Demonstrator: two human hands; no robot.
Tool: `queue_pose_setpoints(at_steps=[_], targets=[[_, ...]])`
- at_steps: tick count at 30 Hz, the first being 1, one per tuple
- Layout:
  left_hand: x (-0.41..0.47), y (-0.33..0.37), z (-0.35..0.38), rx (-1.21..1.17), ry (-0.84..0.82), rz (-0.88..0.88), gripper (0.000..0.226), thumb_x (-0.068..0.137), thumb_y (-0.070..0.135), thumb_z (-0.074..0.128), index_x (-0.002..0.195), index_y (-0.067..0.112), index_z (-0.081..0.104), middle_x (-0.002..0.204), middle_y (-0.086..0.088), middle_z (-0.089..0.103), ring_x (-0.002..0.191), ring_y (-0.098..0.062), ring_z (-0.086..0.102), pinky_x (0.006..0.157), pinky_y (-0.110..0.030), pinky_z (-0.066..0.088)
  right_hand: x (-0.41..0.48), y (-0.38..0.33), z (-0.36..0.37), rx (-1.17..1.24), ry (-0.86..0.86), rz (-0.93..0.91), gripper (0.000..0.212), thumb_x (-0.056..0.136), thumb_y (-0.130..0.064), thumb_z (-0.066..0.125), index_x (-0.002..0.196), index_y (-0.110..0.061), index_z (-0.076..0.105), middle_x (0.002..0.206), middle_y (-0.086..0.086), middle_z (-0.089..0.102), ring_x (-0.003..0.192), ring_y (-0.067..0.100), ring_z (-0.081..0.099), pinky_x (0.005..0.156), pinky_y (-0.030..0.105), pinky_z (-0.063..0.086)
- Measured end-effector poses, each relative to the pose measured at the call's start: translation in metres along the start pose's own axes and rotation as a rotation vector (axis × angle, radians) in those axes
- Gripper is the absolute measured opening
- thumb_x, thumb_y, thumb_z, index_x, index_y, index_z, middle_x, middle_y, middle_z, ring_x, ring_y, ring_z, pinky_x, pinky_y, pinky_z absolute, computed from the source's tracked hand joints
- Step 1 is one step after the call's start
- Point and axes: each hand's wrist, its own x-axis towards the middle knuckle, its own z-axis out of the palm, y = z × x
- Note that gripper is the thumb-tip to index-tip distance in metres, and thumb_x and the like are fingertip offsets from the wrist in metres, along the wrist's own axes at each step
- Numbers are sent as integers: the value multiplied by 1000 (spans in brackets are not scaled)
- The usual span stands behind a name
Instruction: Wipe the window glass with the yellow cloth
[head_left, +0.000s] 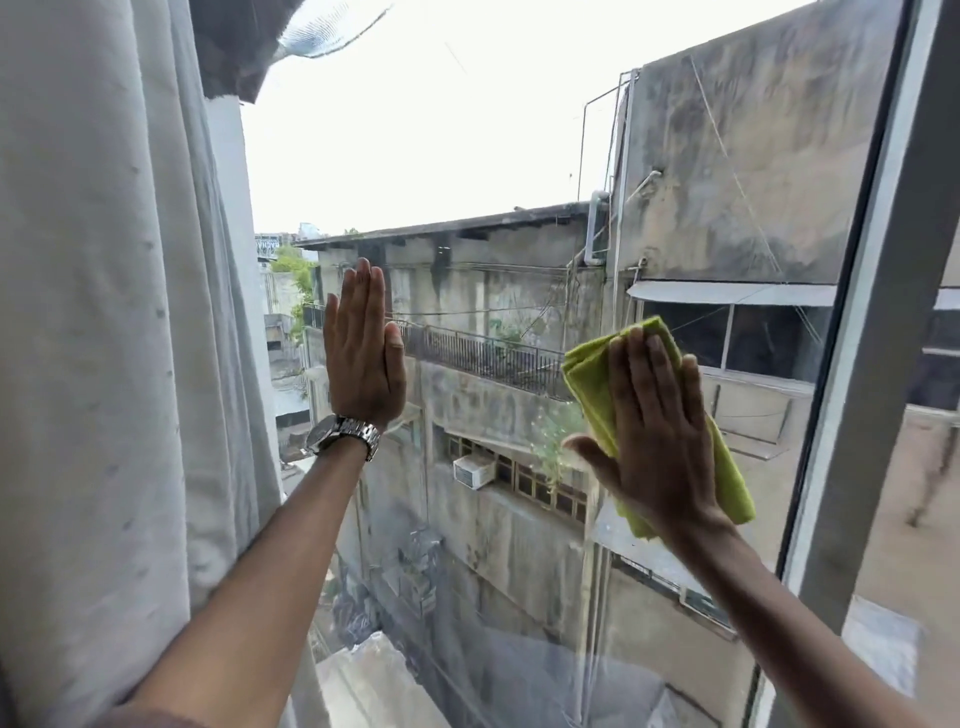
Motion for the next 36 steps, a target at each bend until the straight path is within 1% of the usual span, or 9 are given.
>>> queue_pose_setpoints(at_steps=[3, 6, 8, 12, 16, 19, 26, 32, 36], targets=[[-1, -1, 1, 9, 9, 15, 57, 101, 19, 29, 156, 4, 27, 166, -18, 28, 157, -30, 24, 130, -51, 16, 37, -3, -10, 166, 52, 81, 84, 103, -57, 27, 160, 3, 10, 169, 18, 0, 159, 33, 0, 130, 55, 5], [1, 1, -1, 7, -3, 6, 57, 101, 19, 30, 156, 3, 27, 166, -19, 27, 157, -31, 23, 131, -51, 15, 20, 20, -7, 120, 71, -199, 69, 101, -29, 40, 158, 3, 21, 167, 21, 14, 158, 34, 11, 130, 55, 11], [1, 4, -2, 10, -8, -5, 57, 101, 18, 31, 156, 3, 28, 166, -18, 27, 157, -30, 23, 131, -51, 15, 7, 39, -4, -25, 79, -363, 60, 103, -22, 40, 157, 0, 28, 165, 20, 27, 155, 32, 25, 128, 53, 22], [1, 6, -4, 10, -15, -9, 57, 102, 21, 28, 156, 3, 28, 166, -18, 28, 157, -29, 22, 131, -51, 15, -5, 29, 11, -111, 238, -277, 52, 107, -16, 43, 155, 0, 34, 162, 18, 33, 154, 30, 28, 127, 51, 24], [-1, 3, -2, -1, -12, -5, 58, 102, 23, 27, 156, 3, 27, 166, -17, 27, 157, -28, 22, 130, -53, 17, -15, 4, 26, -35, 332, -24, 58, 105, -21, 37, 159, -3, 24, 164, 15, 25, 158, 24, 16, 130, 50, 10], [-2, 3, 0, -10, -15, 13, 58, 102, 24, 26, 156, 3, 28, 166, -17, 27, 157, -28, 22, 132, -47, 13, -14, -4, 31, 46, 398, 109, 66, 104, -28, 43, 160, -5, 18, 168, 16, 20, 158, 26, 14, 130, 53, 10], [0, 0, 1, -13, -3, 1, 58, 101, 24, 27, 154, 1, 31, 165, -18, 28, 157, -29, 24, 127, -58, 22, 92, -44, 15, 161, 532, 167, 77, 105, -46, 40, 161, -7, 6, 164, 21, 23, 159, 26, 1, 130, 53, 9], [-1, -1, 0, -23, 8, 5, 58, 101, 23, 26, 154, -1, 31, 165, -18, 29, 156, -29, 25, 129, -51, 20, 249, -87, -20, 168, 627, 246, 73, 105, -57, 38, 154, -3, 36, 161, 18, 38, 152, 31, 32, 126, 55, 24], [-2, -4, 3, -26, 59, 15, 58, 102, 23, 27, 154, -1, 29, 165, -17, 29, 157, -24, 24, 131, -41, 16, 256, -109, -13, 147, 609, 293, 77, 104, -64, 36, 155, -7, 36, 162, 13, 38, 152, 27, 32, 128, 51, 19]])
